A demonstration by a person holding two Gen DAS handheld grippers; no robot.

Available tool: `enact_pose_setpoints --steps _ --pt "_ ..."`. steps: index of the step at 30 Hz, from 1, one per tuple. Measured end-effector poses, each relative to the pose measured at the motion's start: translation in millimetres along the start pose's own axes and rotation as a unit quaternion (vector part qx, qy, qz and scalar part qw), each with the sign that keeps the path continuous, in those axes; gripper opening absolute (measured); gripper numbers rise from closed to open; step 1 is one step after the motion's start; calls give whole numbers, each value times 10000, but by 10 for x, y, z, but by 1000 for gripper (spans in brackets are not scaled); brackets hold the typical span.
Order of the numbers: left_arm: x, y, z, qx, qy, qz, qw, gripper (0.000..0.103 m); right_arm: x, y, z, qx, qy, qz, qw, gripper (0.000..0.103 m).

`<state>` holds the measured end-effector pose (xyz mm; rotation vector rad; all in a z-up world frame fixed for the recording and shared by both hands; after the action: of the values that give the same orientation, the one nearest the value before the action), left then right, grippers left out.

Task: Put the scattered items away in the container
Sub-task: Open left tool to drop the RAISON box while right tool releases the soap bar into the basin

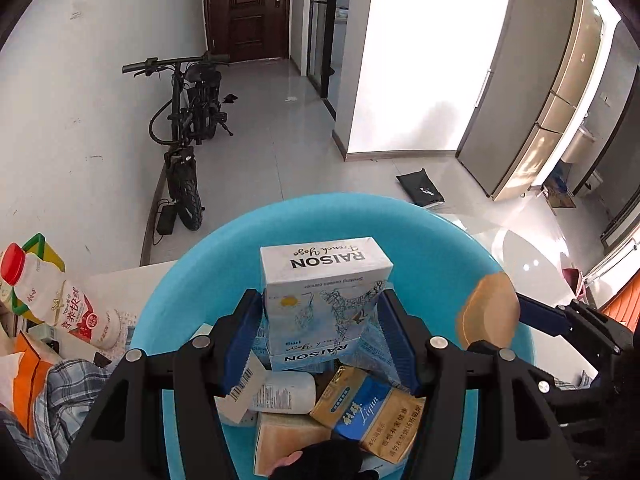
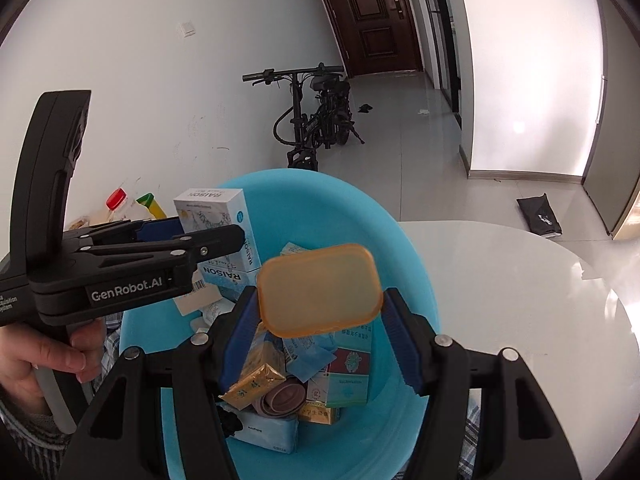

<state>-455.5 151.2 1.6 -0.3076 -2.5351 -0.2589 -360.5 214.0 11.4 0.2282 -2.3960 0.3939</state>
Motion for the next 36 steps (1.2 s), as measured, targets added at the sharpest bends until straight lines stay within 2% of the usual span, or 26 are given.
enact_pose_setpoints --steps 3,5,6,7,10,14,19,23,25,28,30,36 --pt "-9 27 114 -79 -114 75 9999 62 -11 -8 29 -5 -42 -61 10000 61" --pt "-13 60 148 -207 -120 115 9996 69 -28 -1 37 4 -57 -73 10000 61" --pt "-16 62 153 -203 -109 120 9997 90 -33 -1 45 3 -63 -75 10000 61" --pt "-3 45 137 -161 -19 97 9998 103 -38 -5 55 1 -69 -76 9999 61" --pt "66 -4 16 -135 370 53 9992 103 -79 -5 54 -10 -99 -86 9999 61" --pt "68 -126 -104 43 435 -39 9990 103 -106 -18 55 -40 -146 -113 9998 61" --pt "9 -227 -294 428 610 131 9971 103 -68 -71 55 -70 -118 -139 9998 61" --pt "-77 -293 -421 385 592 98 9975 103 -1 -94 159 -209 -105 -211 9995 61" --pt "-123 -318 -476 451 606 98 9971 103 42 -47 270 -426 -138 -221 9988 61" --pt "-223 -314 -556 442 634 158 9969 103 -5 -56 386 -206 -360 -58 9991 63" --pt "-296 -309 -586 426 571 188 9973 103 -21 -77 342 -88 -287 -51 9995 74" --pt "-483 -360 -695 452 552 156 9973 103 -129 -59 146 -56 -281 51 9996 74"
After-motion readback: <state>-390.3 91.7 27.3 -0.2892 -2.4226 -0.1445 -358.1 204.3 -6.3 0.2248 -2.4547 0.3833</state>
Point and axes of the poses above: each gripper's, at about its wrist camera, not at the fingertips, and z roughly the way its jaws point, y to its right, x to its top, the point moved 10 cm from there along z, roughly the way its jaws point, and after that the axes turned 4 degrees about -z, right-handed, at the moved point
